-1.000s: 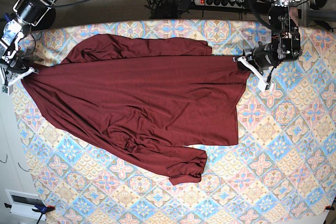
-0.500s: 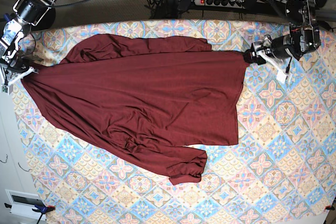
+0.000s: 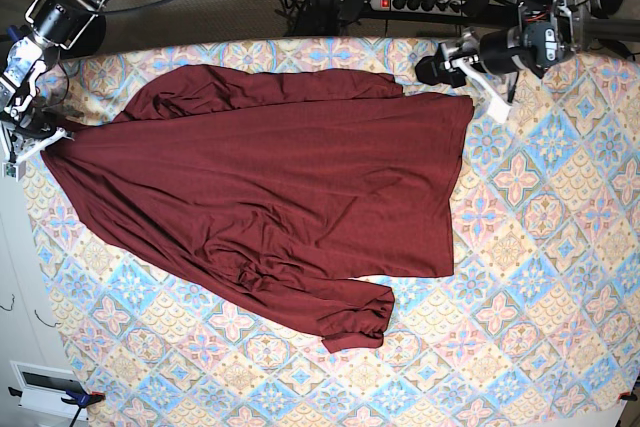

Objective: Layout the t-shirt on the table in an organized manner, then fold the t-shirt properly
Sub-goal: 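Lift the shirt edge with the left gripper and drag it outward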

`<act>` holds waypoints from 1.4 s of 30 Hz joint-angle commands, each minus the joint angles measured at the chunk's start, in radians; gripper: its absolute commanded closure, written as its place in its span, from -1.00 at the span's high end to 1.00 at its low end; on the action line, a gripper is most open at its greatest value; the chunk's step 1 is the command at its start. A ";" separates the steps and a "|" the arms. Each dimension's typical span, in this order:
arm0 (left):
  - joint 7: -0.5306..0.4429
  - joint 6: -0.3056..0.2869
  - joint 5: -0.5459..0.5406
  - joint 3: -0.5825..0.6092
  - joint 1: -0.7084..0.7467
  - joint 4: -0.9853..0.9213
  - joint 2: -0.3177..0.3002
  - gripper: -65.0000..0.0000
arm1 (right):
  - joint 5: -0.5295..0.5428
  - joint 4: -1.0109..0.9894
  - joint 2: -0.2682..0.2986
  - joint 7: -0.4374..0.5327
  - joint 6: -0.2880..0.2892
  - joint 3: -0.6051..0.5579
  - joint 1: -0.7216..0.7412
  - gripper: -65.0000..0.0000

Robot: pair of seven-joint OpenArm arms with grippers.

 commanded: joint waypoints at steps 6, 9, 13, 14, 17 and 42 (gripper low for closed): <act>-0.013 -0.001 -0.002 0.060 -0.056 -0.078 0.053 0.38 | 0.003 0.017 0.031 0.019 -0.007 0.005 0.013 -1.00; -0.024 -0.001 0.046 0.112 -0.085 -0.119 0.079 0.38 | 0.003 0.017 0.031 0.019 -0.007 0.005 0.013 -1.00; -0.030 -0.001 0.090 0.154 -0.126 -0.187 0.112 0.38 | 0.003 0.019 0.031 0.019 -0.007 0.005 0.013 -1.00; -0.028 -0.001 0.095 0.163 -0.134 -0.202 0.120 0.38 | 0.003 0.019 0.031 0.019 -0.007 0.005 0.013 -1.00; -0.028 -0.001 0.096 0.220 -0.137 -0.208 0.125 0.36 | 0.003 0.019 0.031 0.019 -0.007 0.005 0.013 -1.00; -0.027 -0.001 0.092 0.396 -0.100 -0.165 0.066 -1.00 | 0.003 0.023 0.031 0.021 -0.007 0.010 0.013 -1.00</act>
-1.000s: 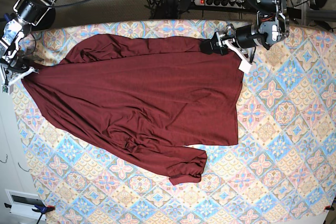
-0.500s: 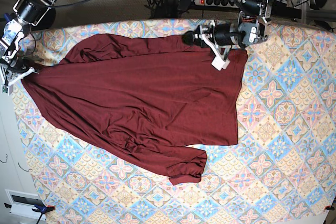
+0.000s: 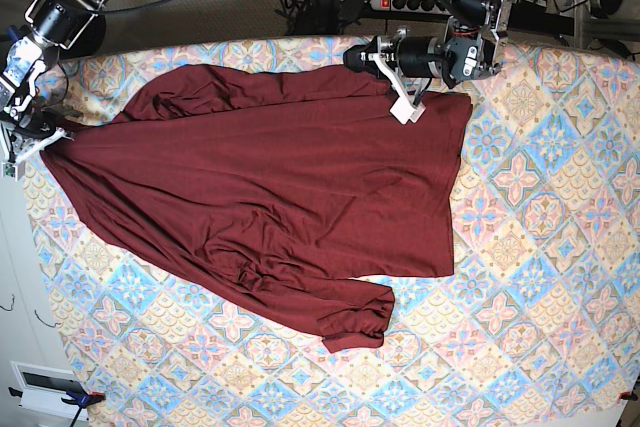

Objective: Layout the t-shirt on the table in an organized manner, then fold the t-shirt properly
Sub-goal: 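Lift the shirt edge with the left gripper and drag it outward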

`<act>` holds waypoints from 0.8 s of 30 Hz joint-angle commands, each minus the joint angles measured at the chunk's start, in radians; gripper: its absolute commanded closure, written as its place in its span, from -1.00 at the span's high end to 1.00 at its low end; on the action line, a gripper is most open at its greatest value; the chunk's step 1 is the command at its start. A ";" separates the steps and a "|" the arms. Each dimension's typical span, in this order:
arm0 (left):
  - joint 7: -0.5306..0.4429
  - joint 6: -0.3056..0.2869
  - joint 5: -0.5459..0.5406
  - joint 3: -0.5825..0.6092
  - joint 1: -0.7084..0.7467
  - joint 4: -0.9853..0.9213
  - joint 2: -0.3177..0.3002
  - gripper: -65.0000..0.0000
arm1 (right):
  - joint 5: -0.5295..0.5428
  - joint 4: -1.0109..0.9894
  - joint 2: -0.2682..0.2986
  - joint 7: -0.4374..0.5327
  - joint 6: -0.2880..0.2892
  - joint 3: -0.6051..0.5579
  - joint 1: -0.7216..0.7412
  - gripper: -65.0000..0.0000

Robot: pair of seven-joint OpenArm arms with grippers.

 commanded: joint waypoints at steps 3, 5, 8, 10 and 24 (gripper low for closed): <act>0.028 0.006 0.011 -0.001 0.074 0.115 -0.056 -1.00 | 0.003 0.021 0.030 0.020 -0.008 0.009 0.014 -1.00; 0.028 0.006 0.011 -0.004 0.103 0.186 -0.082 -1.00 | 0.003 0.021 0.030 0.020 -0.008 0.009 0.014 -1.00; 0.028 0.005 0.008 -0.046 0.160 0.256 -0.114 -1.00 | 0.003 0.021 0.030 0.020 -0.008 0.009 0.014 -1.00; 0.028 0.003 0.008 -0.092 0.188 0.284 -0.116 -1.00 | 0.003 0.021 0.030 0.020 -0.008 0.009 0.014 -1.00; 0.029 -0.002 -0.057 -0.176 0.340 0.427 -0.257 -1.00 | 0.003 0.013 0.030 0.020 -0.008 0.011 0.014 -1.00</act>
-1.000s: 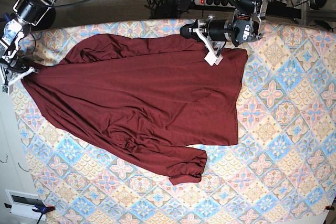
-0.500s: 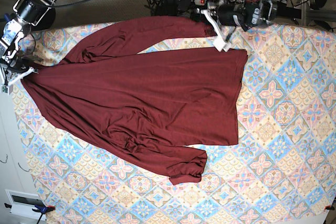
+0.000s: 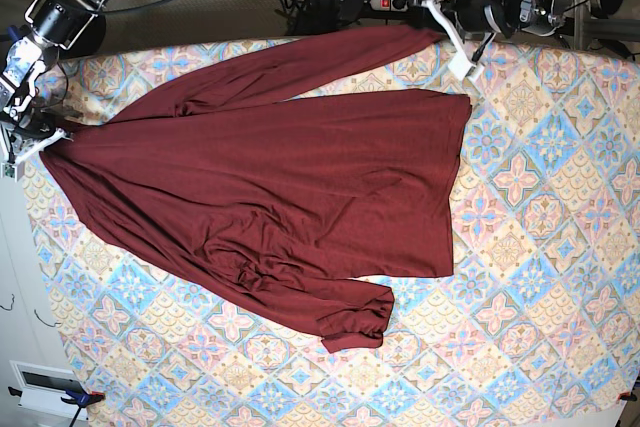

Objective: Layout the t-shirt on the table in an organized manner, then fold the t-shirt properly
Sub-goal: 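Lift the shirt edge with the left gripper and drag it outward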

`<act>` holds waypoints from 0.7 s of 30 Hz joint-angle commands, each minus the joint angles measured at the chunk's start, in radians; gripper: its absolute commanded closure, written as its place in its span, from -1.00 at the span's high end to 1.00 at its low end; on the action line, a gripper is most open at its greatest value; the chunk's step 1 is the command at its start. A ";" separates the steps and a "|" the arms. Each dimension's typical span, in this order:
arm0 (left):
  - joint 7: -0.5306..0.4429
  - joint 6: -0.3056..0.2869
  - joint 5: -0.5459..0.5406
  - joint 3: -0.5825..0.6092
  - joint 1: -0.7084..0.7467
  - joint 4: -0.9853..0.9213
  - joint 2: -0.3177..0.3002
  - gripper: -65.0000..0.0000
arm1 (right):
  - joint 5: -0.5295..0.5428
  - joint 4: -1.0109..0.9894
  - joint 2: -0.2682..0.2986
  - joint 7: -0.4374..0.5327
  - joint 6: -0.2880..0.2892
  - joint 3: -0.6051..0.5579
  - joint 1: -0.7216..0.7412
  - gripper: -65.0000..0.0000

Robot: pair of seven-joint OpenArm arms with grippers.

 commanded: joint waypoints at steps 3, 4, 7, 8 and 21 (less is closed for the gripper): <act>-0.005 -0.006 -0.098 -0.003 -0.002 0.025 -0.052 -1.00 | 0.003 0.013 0.030 0.019 -0.008 0.008 0.013 -1.00; -0.005 -0.006 -0.114 -0.003 -0.002 0.025 -0.065 -1.00 | 0.003 0.013 0.030 0.019 -0.008 0.008 0.013 -1.00; -0.005 -0.006 -0.126 -0.003 -0.002 0.025 -0.077 -1.00 | 0.001 0.013 0.034 0.044 -0.008 0.010 0.008 -1.00; -0.001 -0.006 -0.129 -0.002 -0.002 0.025 -0.077 -1.00 | 0.000 0.013 0.036 0.059 -0.008 0.010 -0.005 -1.00; 0.018 -0.006 -0.123 0.077 -0.026 0.027 -0.097 -1.00 | -0.131 0.014 0.036 0.107 -0.008 0.001 -0.022 -0.16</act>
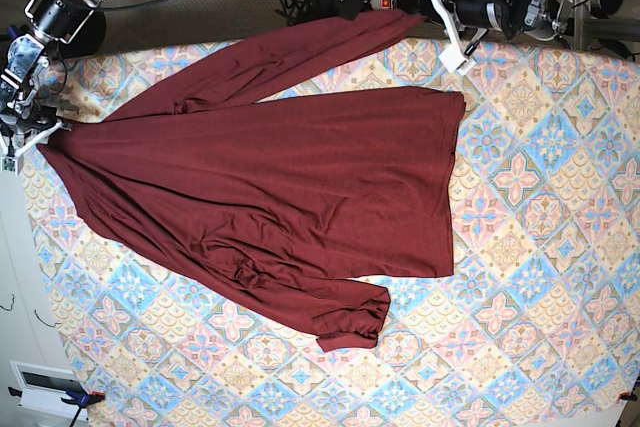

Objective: Layout the t-shirt on the table in an organized manner, then fold the t-shirt properly
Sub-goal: 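Lift the shirt edge with the left gripper and drag it outward, then lower the left gripper and lay the held edge onto the table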

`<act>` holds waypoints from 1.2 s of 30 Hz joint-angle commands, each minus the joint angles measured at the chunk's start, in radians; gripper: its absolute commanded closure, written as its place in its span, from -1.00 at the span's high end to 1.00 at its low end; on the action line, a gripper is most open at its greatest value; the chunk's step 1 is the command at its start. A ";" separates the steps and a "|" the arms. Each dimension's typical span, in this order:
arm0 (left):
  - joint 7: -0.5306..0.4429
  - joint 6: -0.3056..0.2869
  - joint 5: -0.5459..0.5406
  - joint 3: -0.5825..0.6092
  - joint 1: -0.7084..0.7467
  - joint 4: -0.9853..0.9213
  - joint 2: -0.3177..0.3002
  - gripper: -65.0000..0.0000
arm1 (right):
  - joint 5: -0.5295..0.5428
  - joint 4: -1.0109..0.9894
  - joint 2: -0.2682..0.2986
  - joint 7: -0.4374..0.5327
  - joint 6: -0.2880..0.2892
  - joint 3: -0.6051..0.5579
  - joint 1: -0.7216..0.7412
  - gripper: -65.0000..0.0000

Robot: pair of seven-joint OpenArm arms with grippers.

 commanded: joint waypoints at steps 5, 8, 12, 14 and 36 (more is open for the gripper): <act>-0.002 -0.003 -0.022 -0.002 0.001 0.016 -0.009 -1.00 | 0.004 0.029 0.032 -0.034 -0.007 0.005 0.010 0.00; -0.002 -0.003 -0.022 -0.002 0.000 0.016 -0.009 -1.00 | 0.007 0.059 0.032 -0.063 -0.007 0.006 -0.016 0.01; -0.002 -0.003 -0.022 -0.002 -0.002 0.016 -0.007 -1.00 | 0.113 0.158 0.032 -0.071 -0.007 0.006 -0.105 0.00; -0.002 -0.003 -0.022 -0.002 -0.002 0.015 -0.006 -1.00 | 0.184 0.189 0.030 -0.071 -0.007 0.006 -0.134 0.00; -0.002 -0.003 -0.027 -0.002 -0.045 0.015 -0.006 -1.00 | 0.271 0.000 0.027 -0.100 -0.007 0.005 -0.089 -0.03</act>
